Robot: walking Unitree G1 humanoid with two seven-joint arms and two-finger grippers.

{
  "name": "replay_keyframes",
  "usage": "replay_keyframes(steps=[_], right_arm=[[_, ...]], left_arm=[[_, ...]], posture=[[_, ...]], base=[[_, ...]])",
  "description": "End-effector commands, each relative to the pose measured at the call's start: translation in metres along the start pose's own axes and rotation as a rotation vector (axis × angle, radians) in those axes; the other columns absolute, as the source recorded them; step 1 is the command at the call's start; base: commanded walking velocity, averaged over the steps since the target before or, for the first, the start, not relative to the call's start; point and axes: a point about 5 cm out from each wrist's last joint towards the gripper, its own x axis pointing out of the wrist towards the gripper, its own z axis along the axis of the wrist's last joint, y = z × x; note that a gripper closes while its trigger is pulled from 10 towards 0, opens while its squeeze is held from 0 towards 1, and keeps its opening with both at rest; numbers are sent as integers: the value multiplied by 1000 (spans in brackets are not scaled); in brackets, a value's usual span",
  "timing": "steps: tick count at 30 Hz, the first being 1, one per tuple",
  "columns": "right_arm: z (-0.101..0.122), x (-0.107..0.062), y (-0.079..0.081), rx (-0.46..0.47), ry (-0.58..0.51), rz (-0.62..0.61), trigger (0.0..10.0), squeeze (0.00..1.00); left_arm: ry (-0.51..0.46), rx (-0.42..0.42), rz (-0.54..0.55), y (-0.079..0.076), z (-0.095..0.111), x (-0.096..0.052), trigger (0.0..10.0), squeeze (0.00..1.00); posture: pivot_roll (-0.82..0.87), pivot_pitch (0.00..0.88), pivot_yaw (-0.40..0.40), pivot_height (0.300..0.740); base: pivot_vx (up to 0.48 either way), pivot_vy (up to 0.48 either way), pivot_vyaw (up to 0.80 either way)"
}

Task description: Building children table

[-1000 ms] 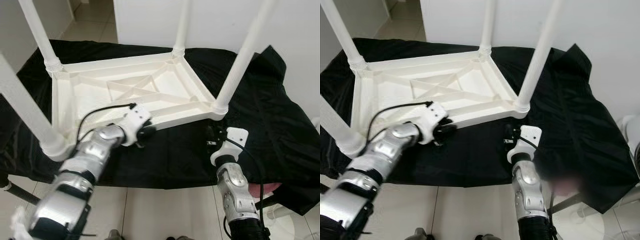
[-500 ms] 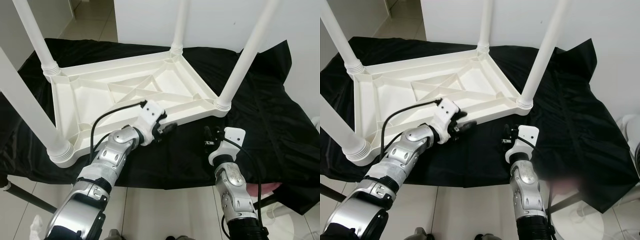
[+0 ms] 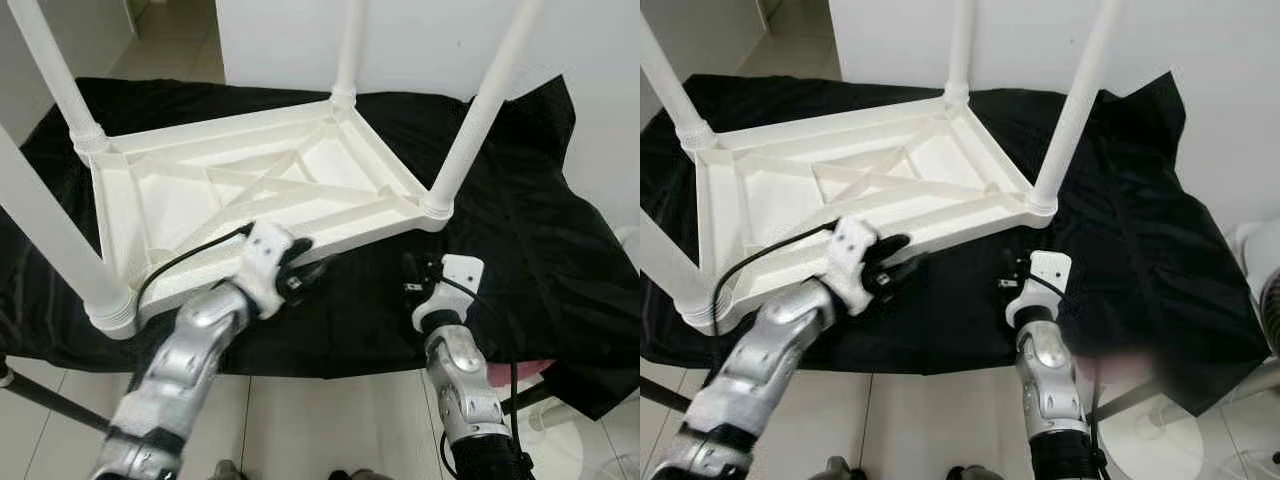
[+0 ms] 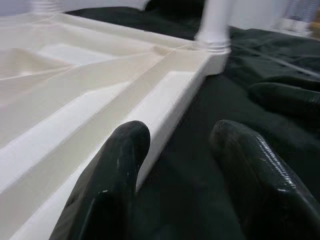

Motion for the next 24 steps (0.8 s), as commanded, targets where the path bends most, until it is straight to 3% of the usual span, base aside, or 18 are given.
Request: replay_keyframes(steps=[1,6,13,17,24], right_arm=[[1,2,-1,0,-4,-4,10000,0],[2,7,2,5,-6,10,10000,0],[3,10,4,6,-7,21,10000,0],[3,11,4,5,-9,21,10000,0],[2,10,2,5,-8,11,10000,0]], left_arm=[[5,16,-42,-1,4,-6,10000,0],[72,45,28,15,1,-21,10000,0],[144,98,74,28,-4,-32,10000,0],[237,151,100,38,-11,-43,10000,0],[353,180,63,42,-20,-49,10000,0]], posture=[[18,93,-61,740],[36,99,-73,740],[43,101,-75,740],[41,104,-73,740],[30,109,-64,740]], base=[[0,0,0],[0,0,0],[0,0,0],[0,0,0],[0,0,0]])
